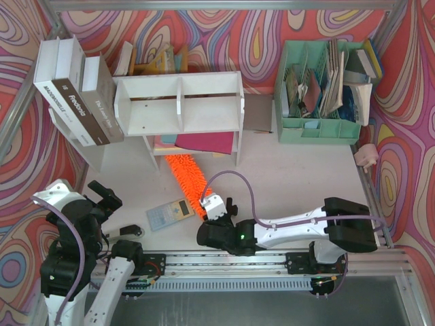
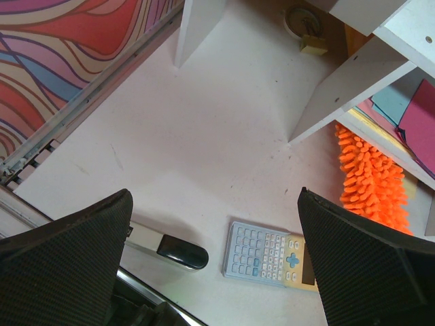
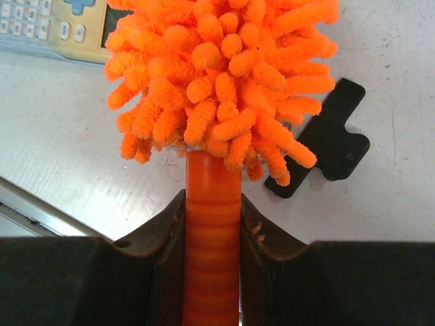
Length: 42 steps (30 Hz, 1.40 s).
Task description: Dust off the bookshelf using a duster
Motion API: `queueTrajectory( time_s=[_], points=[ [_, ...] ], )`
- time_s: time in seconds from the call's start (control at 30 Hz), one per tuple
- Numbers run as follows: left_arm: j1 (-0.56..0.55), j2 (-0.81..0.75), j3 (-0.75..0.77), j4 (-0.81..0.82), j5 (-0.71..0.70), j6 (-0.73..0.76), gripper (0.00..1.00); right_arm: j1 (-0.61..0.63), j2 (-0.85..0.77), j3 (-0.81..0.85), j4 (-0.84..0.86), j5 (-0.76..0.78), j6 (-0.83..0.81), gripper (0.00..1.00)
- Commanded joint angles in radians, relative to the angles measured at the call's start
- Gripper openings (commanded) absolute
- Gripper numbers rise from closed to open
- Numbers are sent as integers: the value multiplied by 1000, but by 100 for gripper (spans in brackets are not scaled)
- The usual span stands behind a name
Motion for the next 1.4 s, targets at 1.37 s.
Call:
queueTrajectory(
  time_s=[1.37],
  points=[
    [7,5,-14,12,0,13,98,124,-240,-90,-94,58,62,0]
  ],
)
